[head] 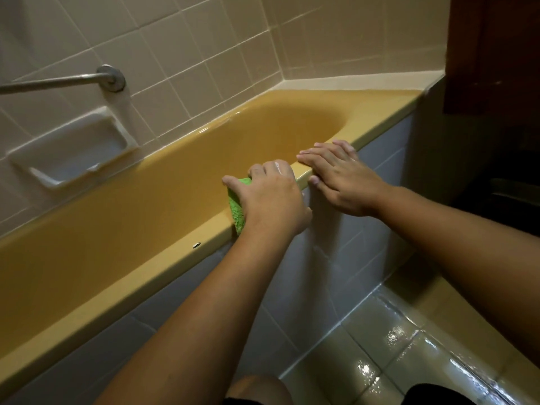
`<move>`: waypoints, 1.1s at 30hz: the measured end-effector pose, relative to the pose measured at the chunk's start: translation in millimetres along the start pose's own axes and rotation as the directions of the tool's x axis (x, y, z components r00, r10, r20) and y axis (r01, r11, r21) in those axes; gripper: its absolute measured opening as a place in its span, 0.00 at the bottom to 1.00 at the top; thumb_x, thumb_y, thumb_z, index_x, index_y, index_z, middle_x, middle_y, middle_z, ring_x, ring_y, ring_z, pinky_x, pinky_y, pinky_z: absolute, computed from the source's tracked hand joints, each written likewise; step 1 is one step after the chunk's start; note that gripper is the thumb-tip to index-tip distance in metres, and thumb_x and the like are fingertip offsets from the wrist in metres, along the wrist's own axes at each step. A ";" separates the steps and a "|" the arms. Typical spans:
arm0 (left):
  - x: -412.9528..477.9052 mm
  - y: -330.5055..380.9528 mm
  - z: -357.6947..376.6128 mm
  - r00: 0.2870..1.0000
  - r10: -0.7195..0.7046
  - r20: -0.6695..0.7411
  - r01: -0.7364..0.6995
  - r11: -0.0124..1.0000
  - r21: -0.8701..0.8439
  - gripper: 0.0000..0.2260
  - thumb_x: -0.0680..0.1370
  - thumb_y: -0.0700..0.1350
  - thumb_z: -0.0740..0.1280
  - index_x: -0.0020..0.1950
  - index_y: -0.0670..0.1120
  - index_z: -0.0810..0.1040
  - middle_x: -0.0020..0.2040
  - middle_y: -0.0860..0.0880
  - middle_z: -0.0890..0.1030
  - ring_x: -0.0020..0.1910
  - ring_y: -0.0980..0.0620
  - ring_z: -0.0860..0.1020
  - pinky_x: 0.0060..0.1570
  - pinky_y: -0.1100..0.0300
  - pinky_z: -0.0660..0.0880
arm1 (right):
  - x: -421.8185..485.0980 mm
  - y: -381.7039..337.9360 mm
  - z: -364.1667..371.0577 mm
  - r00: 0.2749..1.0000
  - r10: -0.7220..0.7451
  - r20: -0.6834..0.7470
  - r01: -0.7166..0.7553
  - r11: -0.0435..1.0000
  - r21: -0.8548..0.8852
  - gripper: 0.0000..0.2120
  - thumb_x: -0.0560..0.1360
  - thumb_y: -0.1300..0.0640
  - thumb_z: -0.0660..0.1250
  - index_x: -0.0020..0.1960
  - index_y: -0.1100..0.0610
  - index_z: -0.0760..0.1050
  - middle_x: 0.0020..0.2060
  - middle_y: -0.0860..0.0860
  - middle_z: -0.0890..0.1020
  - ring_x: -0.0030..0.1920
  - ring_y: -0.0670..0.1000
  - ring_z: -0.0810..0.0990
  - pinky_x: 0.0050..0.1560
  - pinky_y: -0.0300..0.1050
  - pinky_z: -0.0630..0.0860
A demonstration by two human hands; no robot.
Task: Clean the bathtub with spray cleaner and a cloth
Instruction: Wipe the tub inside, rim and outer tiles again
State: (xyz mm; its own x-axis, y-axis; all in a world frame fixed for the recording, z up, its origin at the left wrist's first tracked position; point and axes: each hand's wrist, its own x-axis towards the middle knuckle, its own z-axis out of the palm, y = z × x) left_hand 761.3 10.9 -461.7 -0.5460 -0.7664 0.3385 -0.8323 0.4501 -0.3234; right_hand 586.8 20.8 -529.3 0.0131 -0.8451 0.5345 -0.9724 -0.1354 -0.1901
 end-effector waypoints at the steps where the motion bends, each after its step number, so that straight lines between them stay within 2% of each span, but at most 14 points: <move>1: 1.4 -1.7 0.5 1.000 0.019 -0.012 -0.019 1.000 0.007 0.29 0.79 0.61 0.63 0.73 0.44 0.66 0.68 0.45 0.73 0.66 0.42 0.71 0.65 0.25 0.61 | 0.4 2.6 -0.6 1.000 -0.001 -0.006 0.001 1.000 0.005 0.29 0.83 0.43 0.45 0.80 0.53 0.64 0.77 0.51 0.69 0.80 0.54 0.60 0.80 0.52 0.44; 9: 18.4 -3.7 3.8 0.981 0.175 -0.089 -0.169 0.984 0.062 0.27 0.81 0.64 0.60 0.69 0.45 0.69 0.62 0.42 0.76 0.62 0.40 0.73 0.61 0.36 0.66 | 3.2 26.3 -5.0 0.998 0.047 -0.031 -0.047 0.999 0.026 0.32 0.81 0.40 0.47 0.79 0.53 0.66 0.75 0.50 0.71 0.79 0.54 0.61 0.81 0.55 0.46; 16: 38.1 19.6 8.4 0.976 0.186 -0.116 -0.189 0.982 -0.020 0.26 0.78 0.62 0.64 0.66 0.44 0.70 0.58 0.43 0.76 0.58 0.41 0.74 0.52 0.42 0.71 | 7.7 53.2 -12.3 0.996 0.072 -0.042 -0.071 0.997 0.035 0.31 0.80 0.39 0.51 0.77 0.51 0.68 0.74 0.51 0.73 0.78 0.54 0.63 0.78 0.57 0.51; 20: 51.4 37.0 9.1 0.977 0.180 -0.111 -0.187 0.980 -0.062 0.26 0.80 0.59 0.63 0.69 0.41 0.69 0.60 0.41 0.76 0.59 0.40 0.73 0.56 0.40 0.71 | 7.6 68.4 -19.7 0.992 0.122 0.001 -0.122 0.992 -0.002 0.31 0.80 0.38 0.51 0.79 0.50 0.66 0.75 0.50 0.71 0.79 0.53 0.61 0.78 0.53 0.48; 25: 65.6 53.0 6.6 0.977 0.188 -0.096 -0.200 0.971 -0.129 0.25 0.83 0.55 0.59 0.73 0.39 0.66 0.64 0.39 0.75 0.62 0.37 0.72 0.61 0.35 0.69 | 7.6 80.2 -30.8 0.982 0.176 0.067 -0.173 0.984 -0.043 0.31 0.81 0.38 0.49 0.80 0.48 0.63 0.78 0.48 0.68 0.81 0.52 0.58 0.81 0.56 0.46; 33: 90.9 89.8 5.9 0.975 0.201 -0.094 -0.212 0.969 -0.124 0.24 0.84 0.52 0.54 0.74 0.37 0.64 0.65 0.37 0.74 0.63 0.37 0.71 0.61 0.35 0.69 | 5.2 120.6 -32.2 0.983 0.183 0.003 -0.183 0.981 -0.057 0.31 0.81 0.39 0.49 0.80 0.51 0.64 0.78 0.49 0.69 0.81 0.54 0.58 0.82 0.56 0.44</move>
State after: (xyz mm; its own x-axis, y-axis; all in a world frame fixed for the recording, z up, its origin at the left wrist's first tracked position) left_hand 637.5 -21.1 -465.2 -0.7085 -0.6138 0.3482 -0.7032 0.6555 -0.2754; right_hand 462.1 16.8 -523.0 -0.1646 -0.8569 0.4884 -0.9702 0.0512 -0.2370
